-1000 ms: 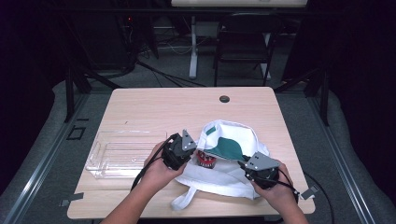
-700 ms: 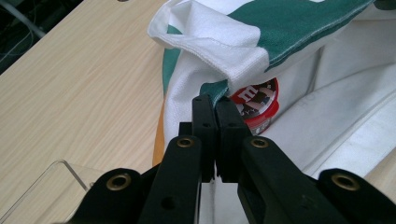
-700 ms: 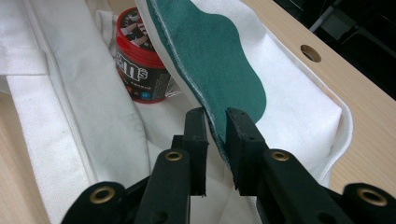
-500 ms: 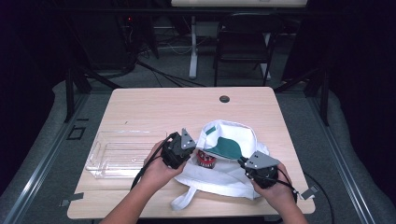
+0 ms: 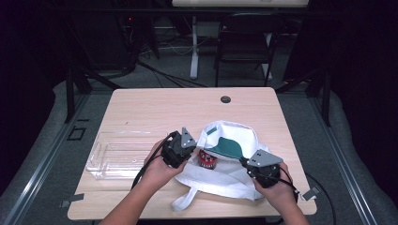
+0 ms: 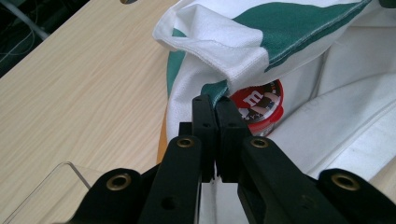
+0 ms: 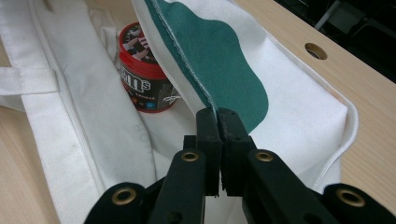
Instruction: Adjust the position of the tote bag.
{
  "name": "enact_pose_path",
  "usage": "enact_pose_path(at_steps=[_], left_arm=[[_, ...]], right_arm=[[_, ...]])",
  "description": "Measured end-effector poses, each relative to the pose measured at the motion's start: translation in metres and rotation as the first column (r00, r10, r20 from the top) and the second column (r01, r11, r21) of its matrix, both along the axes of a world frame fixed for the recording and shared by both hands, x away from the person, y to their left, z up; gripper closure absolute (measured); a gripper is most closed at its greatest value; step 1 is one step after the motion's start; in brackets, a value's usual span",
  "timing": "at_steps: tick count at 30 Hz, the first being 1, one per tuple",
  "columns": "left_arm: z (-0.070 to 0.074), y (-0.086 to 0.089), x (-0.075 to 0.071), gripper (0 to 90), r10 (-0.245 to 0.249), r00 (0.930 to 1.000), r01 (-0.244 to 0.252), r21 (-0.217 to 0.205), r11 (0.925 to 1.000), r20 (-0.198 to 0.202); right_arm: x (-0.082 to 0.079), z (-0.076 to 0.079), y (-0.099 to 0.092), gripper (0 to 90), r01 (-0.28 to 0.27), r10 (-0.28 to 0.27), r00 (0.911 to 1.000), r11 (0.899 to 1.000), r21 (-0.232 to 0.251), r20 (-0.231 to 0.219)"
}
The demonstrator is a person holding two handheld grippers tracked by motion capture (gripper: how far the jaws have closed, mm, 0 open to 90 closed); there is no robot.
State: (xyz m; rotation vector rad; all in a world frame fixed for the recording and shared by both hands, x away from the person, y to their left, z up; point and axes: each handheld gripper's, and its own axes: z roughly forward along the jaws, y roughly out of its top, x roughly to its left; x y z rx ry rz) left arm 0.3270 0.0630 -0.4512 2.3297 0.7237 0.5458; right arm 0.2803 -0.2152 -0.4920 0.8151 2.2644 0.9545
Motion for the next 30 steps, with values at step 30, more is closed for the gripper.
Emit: enact_pose_path(at_steps=[30], left_arm=[[0.012, -0.002, 0.02, 88.5, 0.025, 0.9995, -0.024, 0.011, 0.9996, -0.018]], right_arm=[[0.021, 0.018, 0.002, 89.0, 0.084, -0.083, 0.9964, 0.994, 0.064, -0.014]])
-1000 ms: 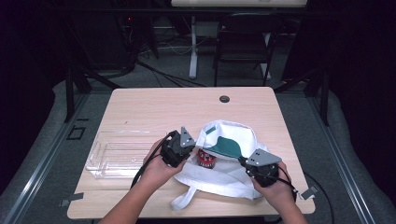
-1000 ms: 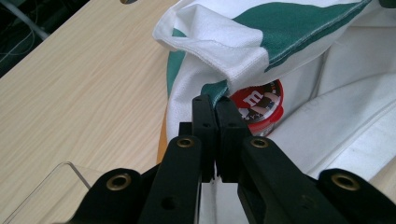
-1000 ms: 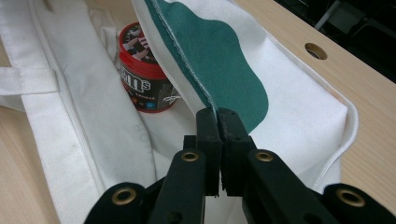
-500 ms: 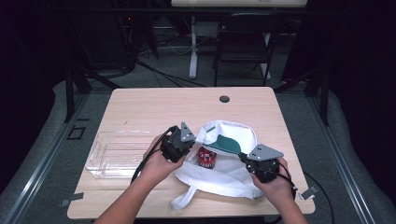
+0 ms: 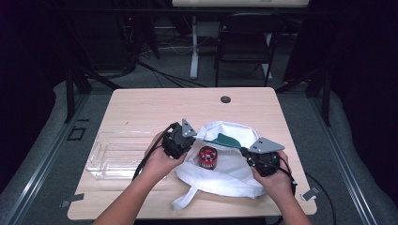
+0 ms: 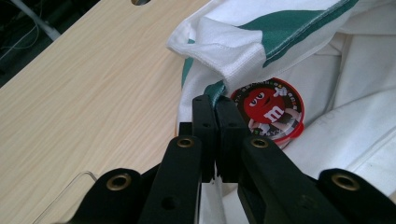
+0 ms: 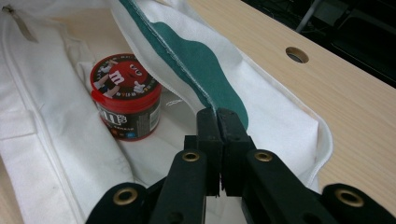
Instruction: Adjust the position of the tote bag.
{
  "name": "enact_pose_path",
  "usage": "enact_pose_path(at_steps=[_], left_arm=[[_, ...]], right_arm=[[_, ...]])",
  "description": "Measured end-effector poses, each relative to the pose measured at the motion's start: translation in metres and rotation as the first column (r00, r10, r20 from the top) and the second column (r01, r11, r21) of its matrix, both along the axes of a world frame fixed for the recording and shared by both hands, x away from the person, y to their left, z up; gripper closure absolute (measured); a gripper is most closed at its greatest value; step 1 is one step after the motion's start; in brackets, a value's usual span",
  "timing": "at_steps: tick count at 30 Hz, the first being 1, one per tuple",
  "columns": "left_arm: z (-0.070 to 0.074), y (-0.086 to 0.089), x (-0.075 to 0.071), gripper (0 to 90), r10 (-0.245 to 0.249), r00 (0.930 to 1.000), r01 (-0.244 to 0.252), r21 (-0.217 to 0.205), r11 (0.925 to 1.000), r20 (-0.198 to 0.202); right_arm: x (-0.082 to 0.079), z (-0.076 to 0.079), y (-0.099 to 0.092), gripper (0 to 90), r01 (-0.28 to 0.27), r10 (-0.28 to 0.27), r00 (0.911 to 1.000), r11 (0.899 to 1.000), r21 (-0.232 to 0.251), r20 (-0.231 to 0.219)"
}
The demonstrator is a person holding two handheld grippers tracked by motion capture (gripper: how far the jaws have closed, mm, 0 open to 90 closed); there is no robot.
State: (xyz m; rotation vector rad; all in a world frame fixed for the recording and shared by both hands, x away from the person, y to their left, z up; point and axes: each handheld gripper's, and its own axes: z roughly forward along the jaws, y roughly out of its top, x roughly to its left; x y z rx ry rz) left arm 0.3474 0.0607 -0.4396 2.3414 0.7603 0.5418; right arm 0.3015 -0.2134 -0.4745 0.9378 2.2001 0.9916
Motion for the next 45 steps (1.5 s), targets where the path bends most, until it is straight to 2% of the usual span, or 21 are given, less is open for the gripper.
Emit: enact_pose_path(at_steps=[15, 24, 33, 39, 45], left_arm=[[-0.001, -0.001, 0.014, 88.5, 0.041, 0.9991, -0.041, -0.011, 0.9991, -0.01], [-0.003, -0.002, 0.021, 88.6, 0.063, 0.9978, -0.064, -0.012, 0.9979, -0.019], [-0.006, -0.002, 0.029, 88.5, 0.08, 0.9964, -0.081, -0.008, 0.9967, -0.027], [-0.009, -0.003, 0.033, 88.5, 0.085, 0.9959, -0.085, 0.001, 0.9964, -0.032], [-0.012, -0.005, 0.036, 88.5, 0.09, 0.9952, -0.09, 0.001, 0.996, -0.039]], right_arm=[[0.015, 0.001, 0.004, 89.1, 0.044, -0.044, 0.999, 0.999, 0.02, 0.002], [0.023, 0.001, 0.006, 89.1, 0.073, -0.073, 0.9973, 0.996, 0.048, -0.004], [0.034, -0.001, 0.007, 89.1, 0.083, -0.082, 0.9965, 0.995, 0.046, -0.016], [0.04, -0.003, 0.008, 89.1, 0.08, -0.08, 0.9966, 0.997, 0.023, -0.02], [0.044, -0.006, 0.007, 89.1, 0.089, -0.088, 0.9957, 0.996, 0.031, -0.031]])
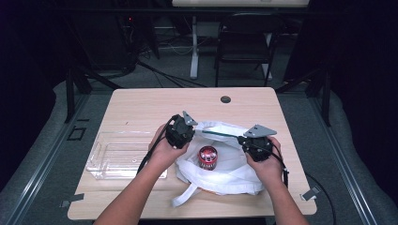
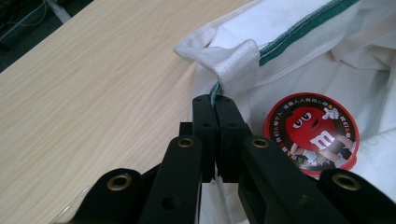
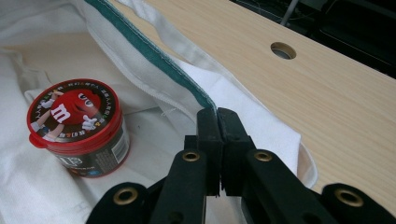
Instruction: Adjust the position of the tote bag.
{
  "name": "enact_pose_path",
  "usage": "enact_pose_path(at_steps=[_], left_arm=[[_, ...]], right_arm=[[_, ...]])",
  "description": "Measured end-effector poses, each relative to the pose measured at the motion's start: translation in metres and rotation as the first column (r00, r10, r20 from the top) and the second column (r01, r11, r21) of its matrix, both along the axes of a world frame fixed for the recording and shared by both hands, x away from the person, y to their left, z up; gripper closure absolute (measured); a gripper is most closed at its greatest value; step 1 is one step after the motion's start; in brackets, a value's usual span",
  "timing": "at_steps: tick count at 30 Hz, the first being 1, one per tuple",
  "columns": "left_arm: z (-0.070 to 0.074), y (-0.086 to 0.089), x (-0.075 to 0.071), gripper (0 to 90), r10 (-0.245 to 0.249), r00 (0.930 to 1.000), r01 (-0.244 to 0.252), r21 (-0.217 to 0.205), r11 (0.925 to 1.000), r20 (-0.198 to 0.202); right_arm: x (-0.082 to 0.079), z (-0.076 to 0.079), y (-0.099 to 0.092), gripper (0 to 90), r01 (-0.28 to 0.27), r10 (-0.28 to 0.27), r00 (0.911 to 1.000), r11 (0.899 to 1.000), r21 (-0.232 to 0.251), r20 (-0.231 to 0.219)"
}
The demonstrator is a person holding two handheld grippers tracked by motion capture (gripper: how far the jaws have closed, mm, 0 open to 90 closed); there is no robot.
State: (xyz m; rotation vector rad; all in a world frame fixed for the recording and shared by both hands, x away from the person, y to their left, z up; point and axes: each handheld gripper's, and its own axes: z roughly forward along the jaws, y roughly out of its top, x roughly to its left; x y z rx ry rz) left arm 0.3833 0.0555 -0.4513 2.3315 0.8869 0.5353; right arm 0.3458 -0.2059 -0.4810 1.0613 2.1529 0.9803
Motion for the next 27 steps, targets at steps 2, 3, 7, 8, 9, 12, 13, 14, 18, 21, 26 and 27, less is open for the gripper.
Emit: enact_pose_path(at_steps=[2, 3, 7, 8, 9, 12, 13, 14, 18, 21, 26, 27], left_arm=[[-0.001, 0.0, 0.001, 88.4, 0.008, 1.0, -0.008, -0.003, 1.0, 0.0], [-0.001, 0.0, 0.003, 88.4, 0.004, 1.0, -0.004, -0.002, 1.0, -0.004], [-0.003, 0.0, 0.006, 88.4, 0.011, 0.9999, -0.011, -0.006, 0.9999, -0.013], [-0.004, -0.001, 0.006, 88.4, 0.013, 0.9999, -0.013, -0.007, 0.9999, -0.009], [-0.004, -0.001, 0.007, 88.4, 0.018, 0.9998, -0.018, -0.005, 0.9998, -0.006], [-0.005, -0.001, 0.009, 88.4, 0.017, 0.9998, -0.017, -0.006, 0.9998, -0.013], [-0.005, -0.001, 0.01, 88.4, 0.023, 0.9997, -0.023, -0.004, 0.9997, -0.012], [-0.005, -0.002, 0.01, 88.4, 0.024, 0.9996, -0.025, -0.009, 0.9997, -0.014], [-0.006, -0.003, 0.013, 88.4, 0.03, 0.9994, -0.03, -0.002, 0.9995, -0.016], [-0.007, -0.004, 0.016, 88.4, 0.037, 0.999, -0.037, 0.001, 0.9993, -0.023], [-0.01, -0.005, 0.02, 88.4, 0.042, 0.9987, -0.042, 0.006, 0.9991, -0.027], [-0.011, -0.005, 0.021, 88.4, 0.044, 0.9987, -0.044, 0.005, 0.999, -0.026]], right_arm=[[0.001, 0.0, 0.0, 89.1, 0.006, -0.006, 1.0, 1.0, -0.003, -0.004], [0.002, -0.001, 0.0, 89.1, 0.004, -0.004, 1.0, 1.0, -0.004, -0.005], [0.005, -0.002, 0.001, 89.1, 0.005, -0.005, 1.0, 1.0, -0.007, -0.007], [0.005, -0.002, 0.001, 89.1, 0.01, -0.01, 0.9999, 1.0, -0.011, -0.004], [0.006, -0.003, 0.001, 89.1, 0.017, -0.017, 0.9999, 1.0, -0.007, -0.001], [0.007, -0.003, 0.001, 89.1, 0.016, -0.016, 0.9999, 1.0, -0.007, -0.005], [0.008, -0.003, 0.001, 89.1, 0.018, -0.018, 0.9998, 1.0, -0.002, -0.004], [0.009, -0.003, 0.001, 89.1, 0.018, -0.018, 0.9998, 1.0, -0.001, -0.004], [0.014, -0.002, 0.002, 89.1, 0.028, -0.028, 0.9996, 1.0, -0.008, -0.005], [0.017, -0.003, 0.001, 89.1, 0.028, -0.028, 0.9996, 1.0, -0.005, -0.01], [0.02, -0.007, 0.002, 89.1, 0.037, -0.037, 0.9993, 0.999, -0.005, -0.004], [0.021, -0.007, 0.002, 89.1, 0.039, -0.039, 0.9992, 0.999, -0.007, -0.005]])
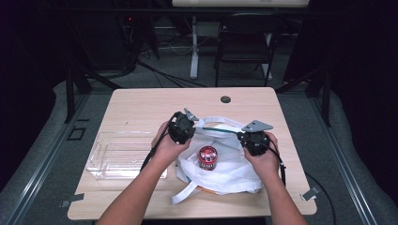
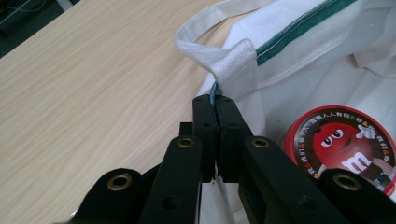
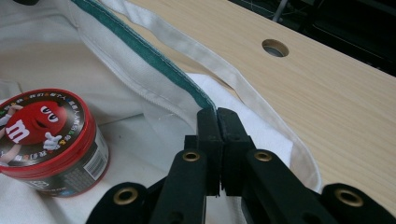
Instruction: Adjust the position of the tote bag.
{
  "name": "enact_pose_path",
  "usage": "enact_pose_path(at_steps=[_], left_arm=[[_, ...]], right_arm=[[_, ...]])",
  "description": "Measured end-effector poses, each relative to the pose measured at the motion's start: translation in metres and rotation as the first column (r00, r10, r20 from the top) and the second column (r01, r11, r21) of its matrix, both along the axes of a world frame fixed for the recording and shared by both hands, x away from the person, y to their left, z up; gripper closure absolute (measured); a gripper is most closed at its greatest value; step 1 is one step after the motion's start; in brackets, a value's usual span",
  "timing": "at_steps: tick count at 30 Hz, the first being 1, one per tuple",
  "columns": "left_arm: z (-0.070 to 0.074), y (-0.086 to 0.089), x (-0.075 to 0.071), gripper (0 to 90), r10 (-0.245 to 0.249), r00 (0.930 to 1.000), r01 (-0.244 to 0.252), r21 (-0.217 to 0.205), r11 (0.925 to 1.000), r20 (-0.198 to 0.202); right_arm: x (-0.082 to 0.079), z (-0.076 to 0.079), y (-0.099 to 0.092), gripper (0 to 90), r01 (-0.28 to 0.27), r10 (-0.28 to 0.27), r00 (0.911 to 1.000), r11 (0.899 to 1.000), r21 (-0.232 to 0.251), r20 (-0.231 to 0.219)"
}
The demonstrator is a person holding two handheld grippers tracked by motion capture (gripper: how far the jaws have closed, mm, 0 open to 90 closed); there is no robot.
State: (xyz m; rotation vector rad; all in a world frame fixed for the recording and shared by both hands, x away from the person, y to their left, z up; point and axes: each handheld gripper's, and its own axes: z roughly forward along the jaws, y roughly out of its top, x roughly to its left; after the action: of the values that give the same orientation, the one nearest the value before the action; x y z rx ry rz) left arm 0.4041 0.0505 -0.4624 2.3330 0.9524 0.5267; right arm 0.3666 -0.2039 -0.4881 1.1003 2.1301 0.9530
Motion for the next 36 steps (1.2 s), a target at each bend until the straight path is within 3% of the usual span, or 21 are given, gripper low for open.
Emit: enact_pose_path(at_steps=[5, 27, 36], left_arm=[[-0.003, -0.001, 0.004, 88.4, 0.011, 0.9999, -0.011, 0.002, 0.9999, -0.005], [-0.015, -0.013, 0.018, 88.2, 0.046, 0.9983, -0.043, 0.082, 0.9957, -0.034], [-0.024, -0.017, 0.021, 87.9, 0.055, 0.9975, -0.05, 0.106, 0.9931, -0.044]], right_arm=[[0.002, -0.003, 0.001, 89.1, 0.001, -0.001, 1.0, 1.0, -0.008, 0.005], [0.01, -0.012, 0.002, 89.1, 0.004, -0.004, 0.9999, 1.0, -0.023, -0.01], [0.012, -0.015, 0.004, 89.1, 0.007, -0.009, 0.9997, 0.999, -0.051, -0.023]])
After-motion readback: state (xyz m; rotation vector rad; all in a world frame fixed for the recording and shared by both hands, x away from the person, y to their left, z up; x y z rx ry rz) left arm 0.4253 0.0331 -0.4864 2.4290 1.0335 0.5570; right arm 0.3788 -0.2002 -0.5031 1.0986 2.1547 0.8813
